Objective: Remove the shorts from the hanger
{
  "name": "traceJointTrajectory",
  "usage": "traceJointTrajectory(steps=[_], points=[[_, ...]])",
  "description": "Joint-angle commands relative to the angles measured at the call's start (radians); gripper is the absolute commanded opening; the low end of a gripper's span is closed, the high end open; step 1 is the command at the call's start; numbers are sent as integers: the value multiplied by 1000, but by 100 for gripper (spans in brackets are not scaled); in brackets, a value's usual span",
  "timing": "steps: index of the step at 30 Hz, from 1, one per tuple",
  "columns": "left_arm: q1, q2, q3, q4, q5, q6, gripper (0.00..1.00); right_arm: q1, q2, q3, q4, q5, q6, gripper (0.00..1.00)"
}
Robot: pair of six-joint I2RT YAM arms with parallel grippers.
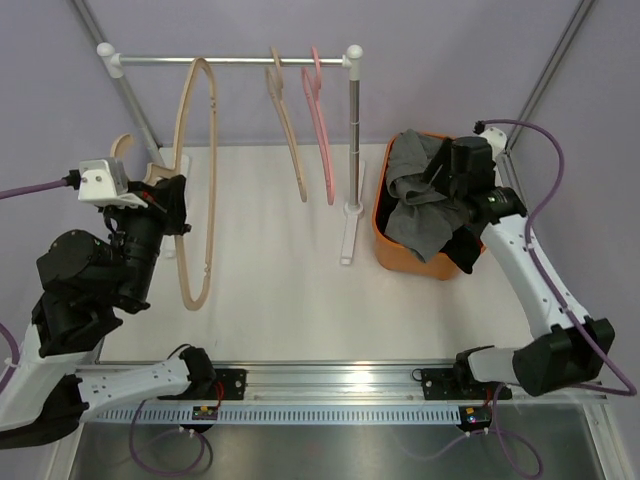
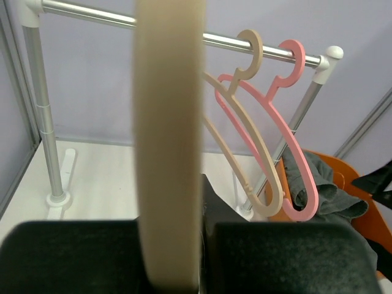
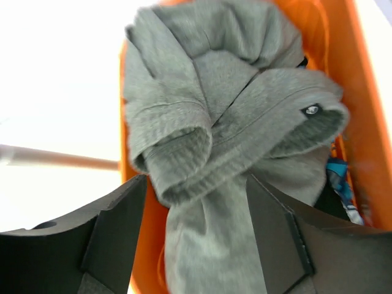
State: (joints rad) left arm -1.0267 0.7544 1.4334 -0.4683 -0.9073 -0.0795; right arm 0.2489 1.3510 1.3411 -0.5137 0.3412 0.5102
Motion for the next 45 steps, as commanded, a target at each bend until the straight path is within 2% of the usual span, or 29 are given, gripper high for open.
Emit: traceJointTrajectory(steps=[1,8,10,13,14,15,16,20,24,30,33,39,45], points=[[-3,71,117,-171,-28,-87,0,-2,-105,-46,14,10,1,76],[5,230,292,-476,42,-201,0,-2,-233,-30,-25,5,-12,80],[54,287,324,-545,102,-219,0,-2,-269,-31,-28,-13,-12,80],[125,312,322,-550,224,-221,0,-2,-309,-42,-22,-37,-9,80],[190,319,311,-541,261,-217,0,-2,-317,-43,-20,-44,-9,80],[235,324,299,-524,363,-210,0,-2,-325,-42,-20,-48,-10,80],[329,330,295,-514,416,-198,0,-2,-328,-42,-22,-63,-12,80],[514,396,329,-477,612,-152,0,-2,-345,-43,-26,-91,-16,80],[643,493,416,-437,836,-109,0,-2,-359,-56,-11,-125,-18,80],[824,621,533,-382,1074,-95,0,-2,-366,-66,-2,-208,-30,79],[863,695,614,-362,1143,-92,0,-2,-386,-76,1,-211,-41,79],[883,835,754,-351,1174,-78,0,0,-417,-77,1,-248,-45,80],[906,921,791,-300,1156,-118,0,-2,-423,-88,10,-288,-38,79]])
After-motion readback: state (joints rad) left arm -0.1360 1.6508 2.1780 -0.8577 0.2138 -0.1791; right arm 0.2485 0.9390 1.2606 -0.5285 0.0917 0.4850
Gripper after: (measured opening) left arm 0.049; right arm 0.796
